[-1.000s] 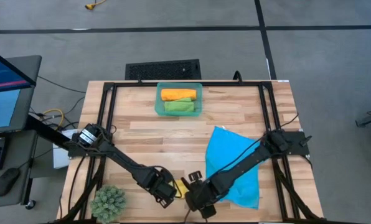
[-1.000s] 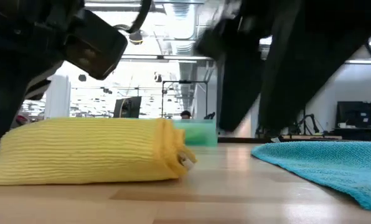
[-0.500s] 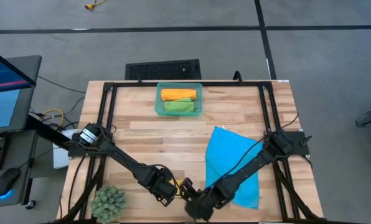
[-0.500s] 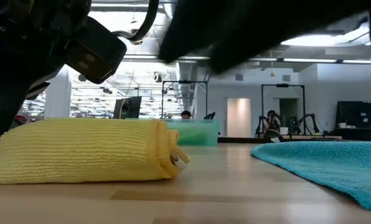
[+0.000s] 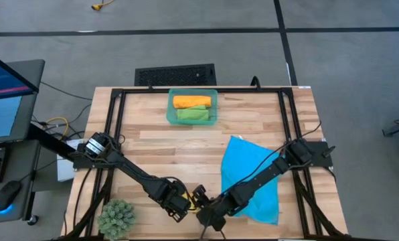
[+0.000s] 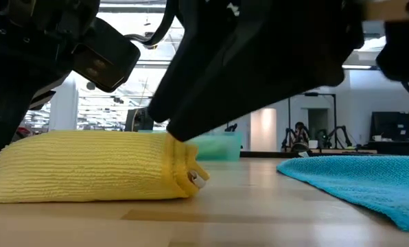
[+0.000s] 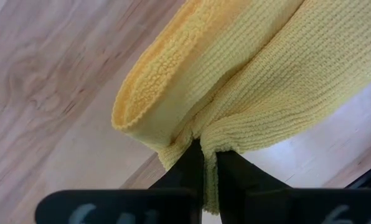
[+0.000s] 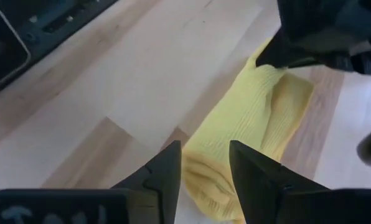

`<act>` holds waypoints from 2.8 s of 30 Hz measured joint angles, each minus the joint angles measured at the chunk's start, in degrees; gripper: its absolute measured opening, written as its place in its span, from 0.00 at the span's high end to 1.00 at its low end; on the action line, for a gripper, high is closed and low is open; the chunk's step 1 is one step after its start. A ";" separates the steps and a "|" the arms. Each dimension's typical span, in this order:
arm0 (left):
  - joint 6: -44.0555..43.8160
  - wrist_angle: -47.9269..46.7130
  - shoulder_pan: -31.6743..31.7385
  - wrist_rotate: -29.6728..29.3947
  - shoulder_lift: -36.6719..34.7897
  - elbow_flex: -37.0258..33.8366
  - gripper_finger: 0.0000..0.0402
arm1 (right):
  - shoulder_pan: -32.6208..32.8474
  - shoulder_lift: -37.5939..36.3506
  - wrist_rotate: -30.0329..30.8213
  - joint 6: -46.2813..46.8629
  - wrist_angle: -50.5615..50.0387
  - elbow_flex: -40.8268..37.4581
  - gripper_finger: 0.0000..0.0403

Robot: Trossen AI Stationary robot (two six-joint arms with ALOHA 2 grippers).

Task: Roll microfiber towels into tight, uniform cylinder then place into a basket
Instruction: Fold the yellow towel

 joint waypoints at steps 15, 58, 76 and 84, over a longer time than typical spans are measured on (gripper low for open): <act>0.14 0.04 0.00 0.00 0.00 0.02 0.97 | 0.06 0.00 -2.32 2.22 6.66 -2.08 0.62; 16.01 0.15 -3.13 -5.22 0.02 0.11 0.61 | -5.00 4.98 -0.96 19.56 1.61 -1.40 0.93; 23.52 -14.00 -14.09 -20.23 0.15 6.29 0.60 | -4.91 5.03 -2.23 23.46 2.99 -1.47 0.98; 32.80 -7.35 -19.61 -33.19 0.13 10.89 0.60 | -4.91 5.03 -2.29 23.47 3.05 -1.47 0.96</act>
